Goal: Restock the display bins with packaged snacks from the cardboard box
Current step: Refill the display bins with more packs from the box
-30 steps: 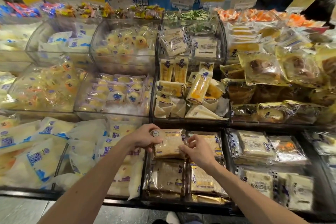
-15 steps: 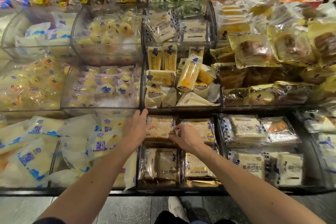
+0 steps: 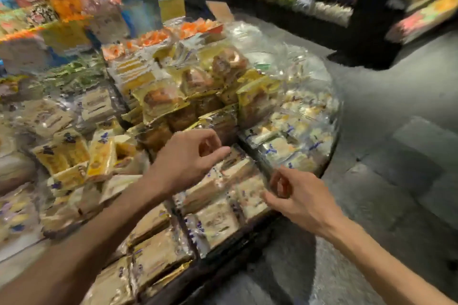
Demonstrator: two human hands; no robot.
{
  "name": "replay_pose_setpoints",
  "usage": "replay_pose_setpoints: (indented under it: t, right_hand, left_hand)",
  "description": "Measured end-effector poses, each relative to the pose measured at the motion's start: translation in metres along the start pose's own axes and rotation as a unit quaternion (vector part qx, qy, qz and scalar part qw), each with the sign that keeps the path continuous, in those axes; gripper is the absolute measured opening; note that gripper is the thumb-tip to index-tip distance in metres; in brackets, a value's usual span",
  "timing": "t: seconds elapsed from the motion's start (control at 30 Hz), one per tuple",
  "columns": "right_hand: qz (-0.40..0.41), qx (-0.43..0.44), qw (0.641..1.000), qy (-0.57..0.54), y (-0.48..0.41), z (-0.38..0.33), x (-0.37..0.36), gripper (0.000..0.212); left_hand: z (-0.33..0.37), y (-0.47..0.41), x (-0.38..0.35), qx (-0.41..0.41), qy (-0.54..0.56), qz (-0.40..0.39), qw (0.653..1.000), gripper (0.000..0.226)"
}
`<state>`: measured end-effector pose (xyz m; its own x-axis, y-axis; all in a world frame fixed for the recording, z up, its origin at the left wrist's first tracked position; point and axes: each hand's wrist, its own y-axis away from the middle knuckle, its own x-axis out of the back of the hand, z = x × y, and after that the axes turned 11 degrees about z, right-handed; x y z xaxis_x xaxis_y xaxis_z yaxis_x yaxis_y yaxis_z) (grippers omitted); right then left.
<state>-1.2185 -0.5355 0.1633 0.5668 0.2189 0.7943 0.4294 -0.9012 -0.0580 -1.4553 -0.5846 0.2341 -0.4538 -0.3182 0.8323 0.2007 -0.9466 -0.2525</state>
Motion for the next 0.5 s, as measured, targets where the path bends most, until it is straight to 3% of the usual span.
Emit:
replay_pose_setpoints:
  t: [0.17, 0.3, 0.5]
  right_hand:
    - [0.118, -0.157, 0.98, 0.021, 0.087, 0.159, 0.109, 0.033]
    - [0.194, -0.299, 0.934, 0.036, 0.161, 0.273, 0.174, 0.031]
    - [0.316, -0.469, 0.824, -0.024, 0.232, 0.405, 0.24, 0.027]
  left_hand:
    - [0.19, -0.042, -0.154, -0.195, 0.063, -0.114, 0.972, 0.023]
    - [0.335, -0.041, -0.278, -0.32, 0.078, -0.183, 0.926, 0.032]
    - [0.499, -0.017, -0.43, -0.364, 0.116, -0.312, 0.87, 0.018]
